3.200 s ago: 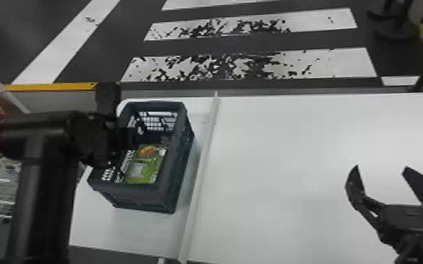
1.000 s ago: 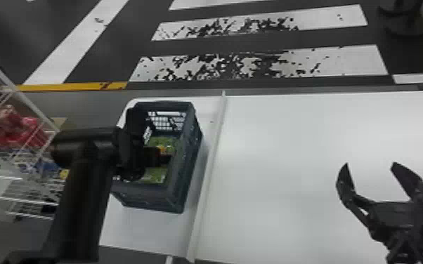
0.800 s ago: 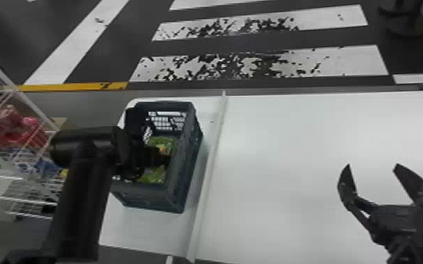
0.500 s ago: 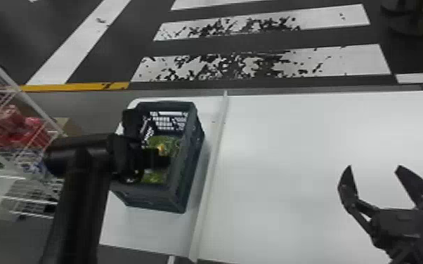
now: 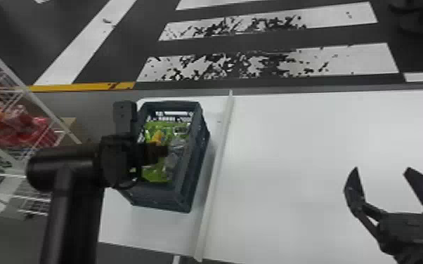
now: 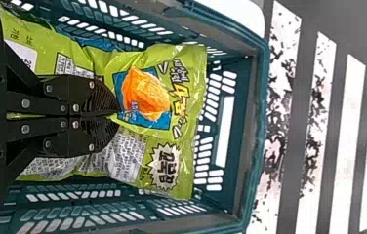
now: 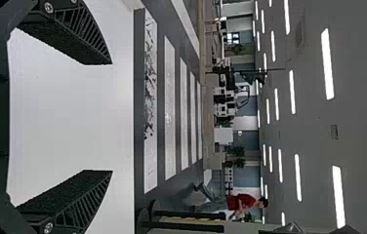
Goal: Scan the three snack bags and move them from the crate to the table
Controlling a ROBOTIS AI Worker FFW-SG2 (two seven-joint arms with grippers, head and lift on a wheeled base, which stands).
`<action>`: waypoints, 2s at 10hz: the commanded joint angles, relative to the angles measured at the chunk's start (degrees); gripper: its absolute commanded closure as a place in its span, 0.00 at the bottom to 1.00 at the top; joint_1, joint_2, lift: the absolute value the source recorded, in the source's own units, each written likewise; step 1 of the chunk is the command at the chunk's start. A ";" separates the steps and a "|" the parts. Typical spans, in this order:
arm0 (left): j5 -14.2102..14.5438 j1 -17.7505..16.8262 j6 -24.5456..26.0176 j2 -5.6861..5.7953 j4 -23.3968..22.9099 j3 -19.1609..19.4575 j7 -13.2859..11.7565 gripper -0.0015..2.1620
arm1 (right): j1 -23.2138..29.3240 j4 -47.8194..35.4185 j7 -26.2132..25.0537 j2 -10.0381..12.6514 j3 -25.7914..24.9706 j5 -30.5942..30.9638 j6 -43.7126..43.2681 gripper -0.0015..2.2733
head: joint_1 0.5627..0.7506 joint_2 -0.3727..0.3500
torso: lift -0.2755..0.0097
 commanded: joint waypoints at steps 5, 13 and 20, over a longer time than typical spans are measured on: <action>0.46 6.32 -0.14 -1.23 -15.56 2.30 2.64 0.99 | 0.49 -0.19 -0.41 -0.11 -0.08 0.43 -0.76 0.04 | 0.70 0.88 | 0.75; 1.60 15.11 -3.13 -2.20 -37.00 3.10 4.67 0.99 | -0.65 -0.54 -1.64 -0.11 -2.19 0.61 0.65 0.04 | 0.70 0.85 | 0.75; 2.74 14.49 -19.65 -4.57 -23.82 -12.02 -19.06 0.99 | -1.35 -6.87 -1.46 -0.03 -9.83 -2.82 7.33 0.04 | 0.70 0.42 | 0.75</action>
